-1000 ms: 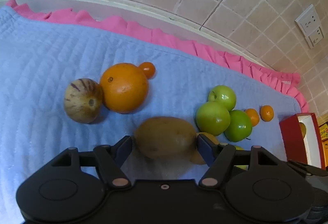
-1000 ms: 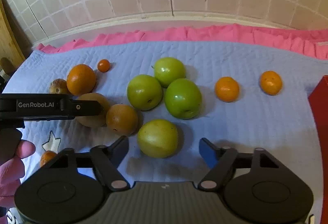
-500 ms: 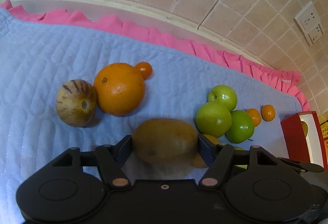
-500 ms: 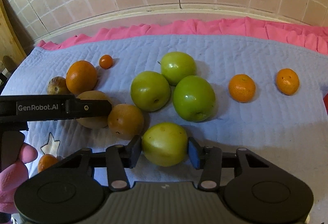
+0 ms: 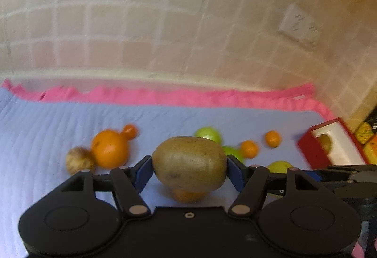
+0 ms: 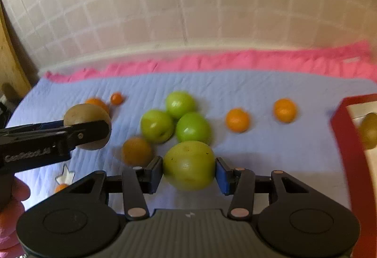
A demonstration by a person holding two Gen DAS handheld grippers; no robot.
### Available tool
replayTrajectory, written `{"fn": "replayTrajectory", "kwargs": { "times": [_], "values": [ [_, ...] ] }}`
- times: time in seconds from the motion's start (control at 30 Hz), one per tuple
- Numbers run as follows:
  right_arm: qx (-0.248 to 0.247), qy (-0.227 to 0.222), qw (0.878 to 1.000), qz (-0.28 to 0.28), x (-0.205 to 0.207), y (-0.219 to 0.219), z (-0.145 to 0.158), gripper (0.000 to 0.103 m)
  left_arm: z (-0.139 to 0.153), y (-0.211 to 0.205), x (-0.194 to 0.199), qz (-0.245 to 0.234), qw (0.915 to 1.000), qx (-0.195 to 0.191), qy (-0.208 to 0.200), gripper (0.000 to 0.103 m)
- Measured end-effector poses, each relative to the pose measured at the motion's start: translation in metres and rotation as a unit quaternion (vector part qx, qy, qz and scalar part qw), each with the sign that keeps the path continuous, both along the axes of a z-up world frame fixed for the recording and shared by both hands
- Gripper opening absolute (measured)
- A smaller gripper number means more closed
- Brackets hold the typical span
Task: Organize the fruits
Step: 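Grasp a brown kiwi with the left tool while the right tool grasps a pale green apple, then carry both fruits into the red box and open both tools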
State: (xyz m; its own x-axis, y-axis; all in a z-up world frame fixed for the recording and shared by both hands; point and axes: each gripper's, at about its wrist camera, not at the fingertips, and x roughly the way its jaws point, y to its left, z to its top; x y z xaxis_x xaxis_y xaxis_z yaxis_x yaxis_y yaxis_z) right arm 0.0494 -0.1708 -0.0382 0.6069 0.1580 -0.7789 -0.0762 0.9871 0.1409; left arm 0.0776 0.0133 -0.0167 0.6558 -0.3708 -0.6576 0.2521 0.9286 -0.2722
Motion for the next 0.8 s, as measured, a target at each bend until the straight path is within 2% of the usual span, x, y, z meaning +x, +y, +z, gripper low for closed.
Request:
{"fn": "replayTrajectory", "kwargs": {
  "times": [0.13,0.3,0.43,0.57,0.8],
  "values": [
    [-0.013,-0.026,0.999,-0.028,-0.014,-0.023,0.022,0.049,0.019,-0.021,-0.006,-0.031,0.9993,-0.002,-0.022,0.080],
    [0.015,-0.043,0.997,-0.056,-0.029,-0.054,0.044,0.049,0.035,-0.051,-0.012,-0.075,0.9962,-0.006,-0.045,0.080],
    [-0.001,-0.060,0.995,-0.077,-0.038,-0.071,0.060,0.049,0.046,-0.077,-0.015,-0.105,0.9926,-0.005,-0.059,0.080],
    [0.001,-0.066,0.993,-0.102,-0.048,-0.098,0.072,0.049,0.053,-0.106,-0.014,-0.142,0.9872,-0.005,-0.073,0.080],
    [-0.024,-0.074,0.983,-0.168,-0.074,-0.152,0.079,0.049,0.058,-0.169,-0.012,-0.206,0.9748,-0.002,-0.086,0.080]
  ]
}}
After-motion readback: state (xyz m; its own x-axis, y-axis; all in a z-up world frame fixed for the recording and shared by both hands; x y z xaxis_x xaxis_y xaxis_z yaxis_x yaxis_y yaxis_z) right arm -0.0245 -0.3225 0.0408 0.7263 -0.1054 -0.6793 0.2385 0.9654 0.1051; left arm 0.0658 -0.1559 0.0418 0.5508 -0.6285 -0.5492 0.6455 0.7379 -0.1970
